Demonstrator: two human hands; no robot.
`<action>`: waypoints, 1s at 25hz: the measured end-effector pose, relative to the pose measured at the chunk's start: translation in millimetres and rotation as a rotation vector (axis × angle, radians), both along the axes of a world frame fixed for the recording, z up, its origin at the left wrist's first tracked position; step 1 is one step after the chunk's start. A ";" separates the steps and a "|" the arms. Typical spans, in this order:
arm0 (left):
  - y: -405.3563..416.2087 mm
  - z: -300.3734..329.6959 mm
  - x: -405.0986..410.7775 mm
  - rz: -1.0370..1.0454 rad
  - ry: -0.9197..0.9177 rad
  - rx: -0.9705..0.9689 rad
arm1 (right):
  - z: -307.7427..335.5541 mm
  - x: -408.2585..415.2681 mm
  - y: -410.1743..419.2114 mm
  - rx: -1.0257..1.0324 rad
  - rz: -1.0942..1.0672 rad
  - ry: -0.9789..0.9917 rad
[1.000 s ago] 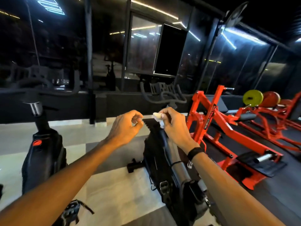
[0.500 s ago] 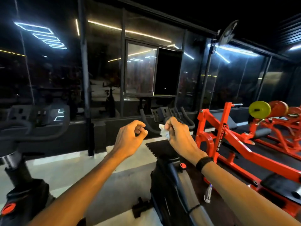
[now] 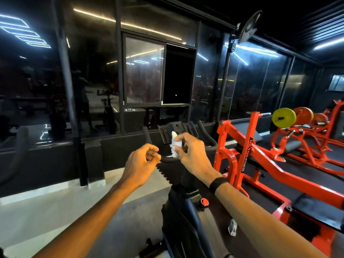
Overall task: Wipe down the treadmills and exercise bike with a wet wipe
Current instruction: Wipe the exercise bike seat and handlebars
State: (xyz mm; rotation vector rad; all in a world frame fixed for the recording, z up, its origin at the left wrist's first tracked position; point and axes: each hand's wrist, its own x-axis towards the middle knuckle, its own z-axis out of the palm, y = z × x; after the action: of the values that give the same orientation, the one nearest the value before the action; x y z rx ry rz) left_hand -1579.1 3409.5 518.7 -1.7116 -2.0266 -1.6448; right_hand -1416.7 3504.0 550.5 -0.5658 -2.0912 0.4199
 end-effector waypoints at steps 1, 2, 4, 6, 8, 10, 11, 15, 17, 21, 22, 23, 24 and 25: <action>14.2 0.5 -7.7 0.006 -0.001 -0.002 | 0.0 -7.4 13.1 -0.004 0.013 0.003; 31.8 0.8 -15.4 0.015 -0.001 0.001 | -0.3 -14.9 29.4 -0.007 0.024 0.006; 69.6 6.4 -27.8 0.029 0.000 -0.007 | 3.3 -26.1 65.7 -0.031 0.025 0.000; 106.8 13.0 -38.1 0.037 0.028 -0.039 | 12.1 -34.7 103.1 -0.051 0.002 0.004; 140.1 13.8 -49.2 0.053 0.031 -0.038 | 19.4 -44.5 140.4 -0.034 -0.018 -0.002; 164.8 7.6 -60.0 0.070 -0.002 -0.048 | 19.9 -58.3 172.8 -0.020 -0.036 0.002; 174.7 3.5 -66.4 0.077 -0.013 -0.070 | 15.6 -68.2 188.1 -0.025 -0.034 0.009; 206.3 -18.7 -106.3 0.173 -0.119 -0.104 | -17.3 -119.9 232.6 -0.025 0.015 -0.036; 218.2 -36.0 -129.4 0.270 -0.263 -0.055 | -35.7 -145.0 249.8 -0.044 0.019 -0.042; 249.1 -73.2 -167.2 0.336 -0.414 -0.057 | -72.4 -193.8 272.7 -0.072 0.019 -0.115; 259.1 -75.7 -178.2 0.330 -0.439 -0.068 | -75.3 -209.2 280.1 -0.079 0.027 -0.129; 268.7 -75.9 -189.7 0.321 -0.458 -0.072 | -74.7 -225.6 287.5 -0.072 0.030 -0.133; 277.8 -75.6 -200.6 0.317 -0.469 -0.079 | -71.5 -242.5 296.1 -0.054 0.029 -0.134; 285.7 -73.7 -208.0 0.313 -0.475 -0.088 | -66.0 -257.7 304.8 -0.032 0.025 -0.132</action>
State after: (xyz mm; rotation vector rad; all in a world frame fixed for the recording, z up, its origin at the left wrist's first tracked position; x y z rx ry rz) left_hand -1787.1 3695.2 445.0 -1.0054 -2.4344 -2.0070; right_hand -1674.4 3808.8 484.5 -0.6008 -2.2228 0.4413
